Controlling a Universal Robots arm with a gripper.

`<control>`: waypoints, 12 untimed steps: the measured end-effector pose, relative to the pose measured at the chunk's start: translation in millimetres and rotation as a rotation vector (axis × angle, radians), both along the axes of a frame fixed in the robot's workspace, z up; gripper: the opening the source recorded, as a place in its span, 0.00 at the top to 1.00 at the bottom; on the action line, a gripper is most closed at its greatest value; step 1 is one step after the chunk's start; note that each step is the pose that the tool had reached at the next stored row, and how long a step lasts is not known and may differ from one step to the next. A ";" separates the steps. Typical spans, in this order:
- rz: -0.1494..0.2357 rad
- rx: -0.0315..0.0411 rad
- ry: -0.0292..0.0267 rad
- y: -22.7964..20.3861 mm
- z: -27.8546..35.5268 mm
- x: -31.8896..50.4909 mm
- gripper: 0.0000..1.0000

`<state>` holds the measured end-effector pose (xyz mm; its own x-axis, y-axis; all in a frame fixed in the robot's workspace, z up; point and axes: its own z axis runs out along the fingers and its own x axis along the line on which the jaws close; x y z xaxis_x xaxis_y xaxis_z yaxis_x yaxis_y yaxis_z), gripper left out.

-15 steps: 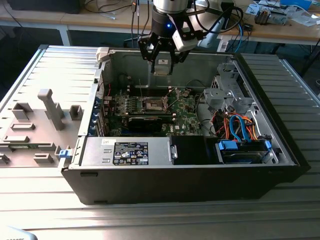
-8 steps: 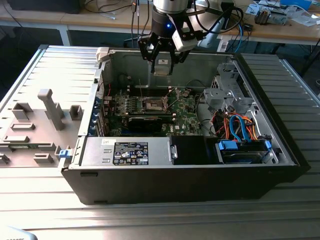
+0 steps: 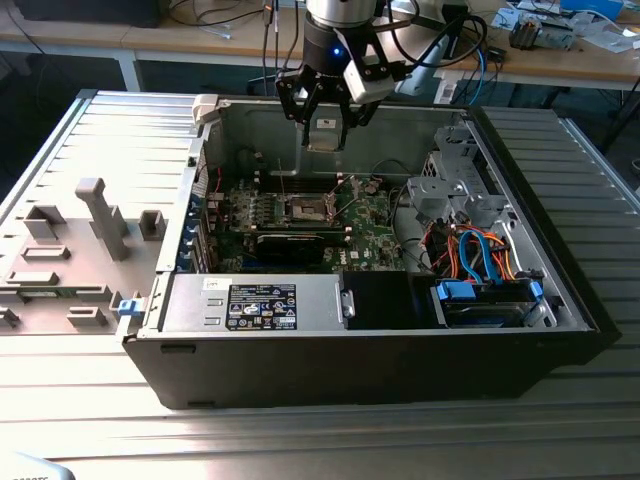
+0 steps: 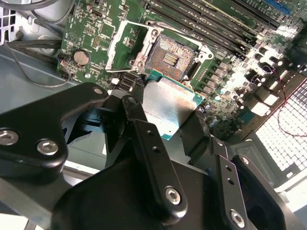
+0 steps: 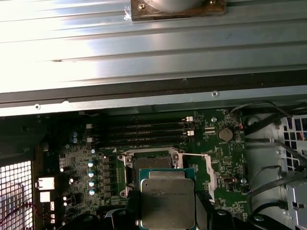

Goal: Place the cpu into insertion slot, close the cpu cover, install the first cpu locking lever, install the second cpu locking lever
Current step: 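Place the cpu into insertion slot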

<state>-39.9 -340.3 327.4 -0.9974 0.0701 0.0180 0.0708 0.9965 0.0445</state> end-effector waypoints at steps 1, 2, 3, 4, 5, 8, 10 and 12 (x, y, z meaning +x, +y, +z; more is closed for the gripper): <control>-0.001 -0.0001 0.0000 0.0 0.0 0.0 0.46; -0.002 -0.0003 0.0000 0.0 0.0 0.0 0.46; -0.004 -0.0004 0.0000 0.0 -0.1 0.0 0.46; -0.005 -0.0005 0.0000 0.0 -0.1 0.0 0.46; -0.006 -0.0006 0.0000 0.0 -0.1 0.0 0.46; -0.011 -0.0010 0.0000 0.0 -0.2 0.0 0.46; -0.014 -0.0011 0.0001 0.0 -0.2 0.0 0.46; -0.017 -0.0011 0.0000 0.0 -0.3 0.0 0.46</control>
<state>-39.9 -340.3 327.1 -0.9960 0.0875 0.0180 0.0882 0.9952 0.0433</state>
